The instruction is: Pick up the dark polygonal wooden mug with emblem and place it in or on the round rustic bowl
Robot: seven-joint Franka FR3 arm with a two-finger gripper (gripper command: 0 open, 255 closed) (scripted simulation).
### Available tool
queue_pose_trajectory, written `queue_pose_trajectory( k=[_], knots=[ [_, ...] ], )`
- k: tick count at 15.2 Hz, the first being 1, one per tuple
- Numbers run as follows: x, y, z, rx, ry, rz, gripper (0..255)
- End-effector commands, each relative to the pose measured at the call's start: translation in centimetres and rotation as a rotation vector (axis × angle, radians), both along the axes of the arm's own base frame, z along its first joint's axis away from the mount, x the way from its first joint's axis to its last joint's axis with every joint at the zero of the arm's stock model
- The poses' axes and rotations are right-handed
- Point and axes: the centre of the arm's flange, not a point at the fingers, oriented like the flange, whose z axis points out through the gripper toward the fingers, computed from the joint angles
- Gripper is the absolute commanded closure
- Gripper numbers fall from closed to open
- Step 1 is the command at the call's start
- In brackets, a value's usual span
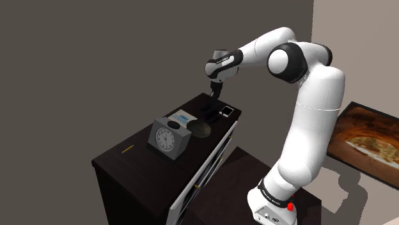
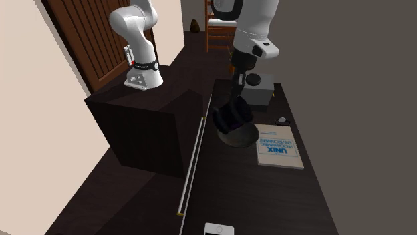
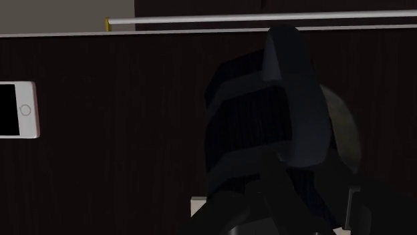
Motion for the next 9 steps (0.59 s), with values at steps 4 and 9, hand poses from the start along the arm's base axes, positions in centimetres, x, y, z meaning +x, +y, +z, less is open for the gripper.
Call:
queue_pose_trajectory(
  k=[4,9],
  knots=[
    [-0.6,4.1,0.1,-0.001,-0.001,-0.001,255],
    [-0.6,4.1,-2.5,-0.001,-0.001,-0.001,255]
  ],
)
